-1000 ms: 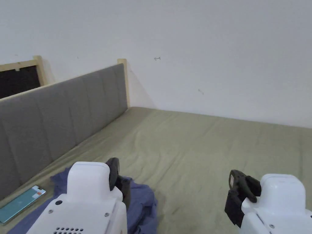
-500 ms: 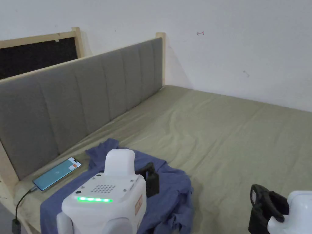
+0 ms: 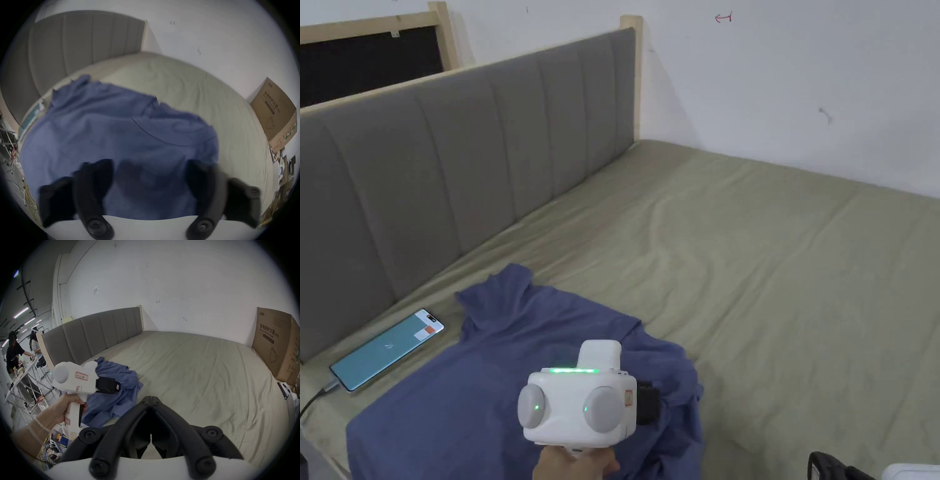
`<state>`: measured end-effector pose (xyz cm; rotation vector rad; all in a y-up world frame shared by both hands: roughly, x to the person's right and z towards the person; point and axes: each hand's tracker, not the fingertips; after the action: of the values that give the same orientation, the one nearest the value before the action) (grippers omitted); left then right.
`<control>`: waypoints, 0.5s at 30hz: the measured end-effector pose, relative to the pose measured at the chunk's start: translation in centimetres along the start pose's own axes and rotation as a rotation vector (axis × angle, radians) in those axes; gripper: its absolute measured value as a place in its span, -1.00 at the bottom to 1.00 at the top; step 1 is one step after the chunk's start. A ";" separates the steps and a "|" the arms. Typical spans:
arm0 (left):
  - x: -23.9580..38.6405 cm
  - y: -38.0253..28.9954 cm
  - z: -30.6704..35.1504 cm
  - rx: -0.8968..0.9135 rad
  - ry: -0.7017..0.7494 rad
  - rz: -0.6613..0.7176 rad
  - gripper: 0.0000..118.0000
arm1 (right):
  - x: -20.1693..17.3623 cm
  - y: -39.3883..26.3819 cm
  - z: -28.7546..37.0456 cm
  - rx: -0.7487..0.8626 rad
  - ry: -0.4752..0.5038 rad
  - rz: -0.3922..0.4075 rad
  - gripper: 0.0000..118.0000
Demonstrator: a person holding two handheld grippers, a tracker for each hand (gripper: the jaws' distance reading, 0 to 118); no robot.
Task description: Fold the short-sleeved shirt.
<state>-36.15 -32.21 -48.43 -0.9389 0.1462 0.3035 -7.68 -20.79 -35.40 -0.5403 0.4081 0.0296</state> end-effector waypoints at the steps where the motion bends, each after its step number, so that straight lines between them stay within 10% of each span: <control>1: 0.3 -0.4 -1.3 -0.027 0.013 0.002 0.29 | 0.2 -0.2 -0.2 -0.010 -0.001 -0.008 -1.00; 5: 0.8 -0.9 -1.1 0.048 0.066 -0.042 0.22 | 1.2 -0.8 -0.6 -0.039 0.007 -0.045 -1.00; 11: -1.2 0.2 -1.0 0.027 0.137 0.070 -0.98 | 2.0 -1.2 0.0 -0.053 -0.003 -0.075 -1.00; 15: -1.8 1.5 -0.4 -0.043 0.050 0.091 -0.98 | 2.5 -0.9 1.1 -0.030 -0.013 -0.082 -1.00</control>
<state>-38.36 -32.07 -49.42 -0.9850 0.2299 0.3689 -4.84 -21.16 -35.07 -0.5860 0.3725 -0.0393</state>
